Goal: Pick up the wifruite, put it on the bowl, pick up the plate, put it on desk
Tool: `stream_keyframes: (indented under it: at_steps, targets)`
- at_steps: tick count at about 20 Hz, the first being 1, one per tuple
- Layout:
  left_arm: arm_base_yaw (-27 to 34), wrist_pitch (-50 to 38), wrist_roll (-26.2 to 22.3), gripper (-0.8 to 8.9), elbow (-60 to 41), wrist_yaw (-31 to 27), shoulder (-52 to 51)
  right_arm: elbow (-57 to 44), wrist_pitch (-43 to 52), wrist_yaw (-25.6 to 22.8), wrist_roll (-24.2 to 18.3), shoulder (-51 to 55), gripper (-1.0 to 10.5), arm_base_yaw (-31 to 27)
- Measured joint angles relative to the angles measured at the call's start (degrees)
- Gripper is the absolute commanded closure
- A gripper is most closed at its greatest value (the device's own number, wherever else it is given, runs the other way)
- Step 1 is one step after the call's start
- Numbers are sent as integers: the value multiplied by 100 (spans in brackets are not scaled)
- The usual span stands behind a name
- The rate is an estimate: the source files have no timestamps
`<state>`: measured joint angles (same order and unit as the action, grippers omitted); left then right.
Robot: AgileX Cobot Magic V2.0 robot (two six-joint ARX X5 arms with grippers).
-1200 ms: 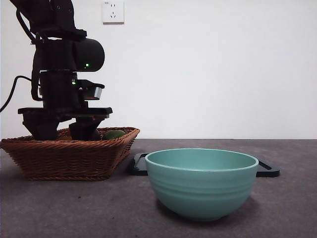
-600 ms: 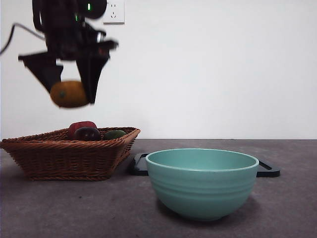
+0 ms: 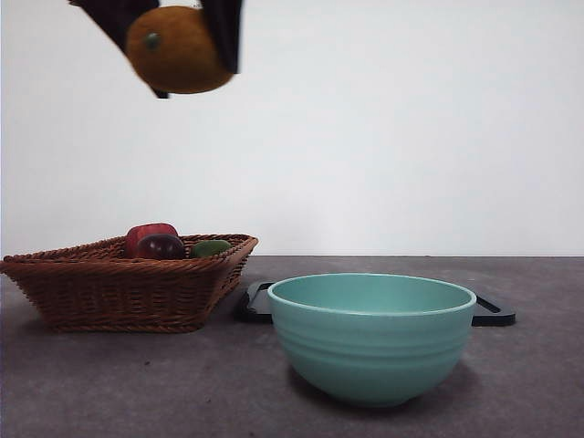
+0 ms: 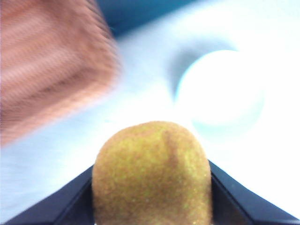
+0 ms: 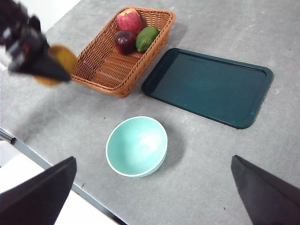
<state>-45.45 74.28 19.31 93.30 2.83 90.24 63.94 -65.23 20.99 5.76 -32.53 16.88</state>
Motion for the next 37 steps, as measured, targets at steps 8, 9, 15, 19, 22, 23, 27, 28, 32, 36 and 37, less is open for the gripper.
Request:
stream_keyframes:
  at_steps: [8, 9, 15, 19, 22, 23, 27, 28, 32, 36, 37]
  targets:
    - [-1051, -785, 437, 566, -125, -44, 374, 0, 0, 2, 0, 0, 396, 0]
    - [-1110, -861, 439, 566, -125, -125, 529, 0, 2, 2, 0, 0, 396, 0]
    - [-1255, -1451, 546, 566, -125, -225, 1534, 0, 0, 2, 0, 0, 396, 0]
    - [-1255, -1735, 546, 566, -125, -247, 2033, 0, 0, 2, 0, 0, 396, 0]
    - [-1255, -1838, 546, 566, -125, -247, 2249, 0, 0, 2, 0, 0, 396, 0]
    - [-1255, -1899, 546, 566, -125, -247, 2310, 0, 0, 2, 0, 0, 396, 0]
    - [-1255, -1923, 546, 566, -125, -249, 2608, 0, 0, 2, 0, 0, 396, 0]
    - [-1255, -1921, 546, 566, -125, -249, 2660, 0, 0, 2, 0, 0, 396, 0]
    - [-1255, -1971, 546, 566, -125, -249, 2697, 0, 0, 0, 0, 0, 396, 0]
    - [-1252, -1958, 546, 565, -125, -249, 2697, 0, 0, -2, 0, 0, 396, 0]
    - [-1252, -1945, 546, 565, -125, -249, 2697, 0, 0, 0, 0, 0, 396, 0]
